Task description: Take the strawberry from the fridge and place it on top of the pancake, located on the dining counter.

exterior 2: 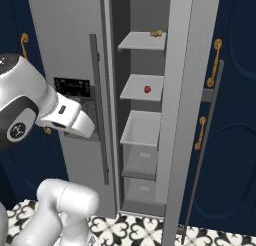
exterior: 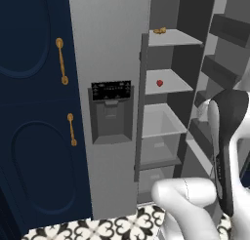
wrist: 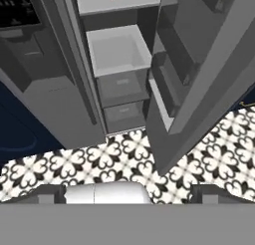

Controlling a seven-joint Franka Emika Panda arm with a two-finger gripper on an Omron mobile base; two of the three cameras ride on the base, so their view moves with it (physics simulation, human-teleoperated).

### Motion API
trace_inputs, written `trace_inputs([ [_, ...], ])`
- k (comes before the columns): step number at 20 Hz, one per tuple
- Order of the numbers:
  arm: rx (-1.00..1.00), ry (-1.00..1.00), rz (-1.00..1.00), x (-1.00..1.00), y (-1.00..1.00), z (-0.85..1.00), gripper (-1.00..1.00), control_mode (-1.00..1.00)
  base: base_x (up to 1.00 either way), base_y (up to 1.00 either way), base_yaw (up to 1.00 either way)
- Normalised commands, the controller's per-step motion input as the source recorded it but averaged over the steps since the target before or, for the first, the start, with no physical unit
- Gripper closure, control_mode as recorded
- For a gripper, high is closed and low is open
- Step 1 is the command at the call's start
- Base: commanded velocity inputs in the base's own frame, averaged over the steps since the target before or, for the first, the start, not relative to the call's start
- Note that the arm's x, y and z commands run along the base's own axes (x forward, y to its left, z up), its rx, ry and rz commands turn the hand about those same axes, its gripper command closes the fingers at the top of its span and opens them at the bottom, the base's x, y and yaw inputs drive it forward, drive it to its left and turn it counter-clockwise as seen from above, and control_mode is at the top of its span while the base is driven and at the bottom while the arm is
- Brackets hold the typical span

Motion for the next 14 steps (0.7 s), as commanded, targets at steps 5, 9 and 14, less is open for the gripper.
trace_inputs([
  [5, -0.02, 0.16, 0.12, 0.00, 0.47, -0.02, -1.00, -1.00, 0.00, 0.00, 0.00],
  [9, 0.00, 0.08, 0.16, 0.00, 0.39, 0.00, -1.00, -1.00, 0.00, 0.00, 0.00],
  [14, 0.01, 0.00, 0.09, -0.05, 0.10, -0.01, -1.00, -1.00, 0.00, 0.00, 0.00],
])
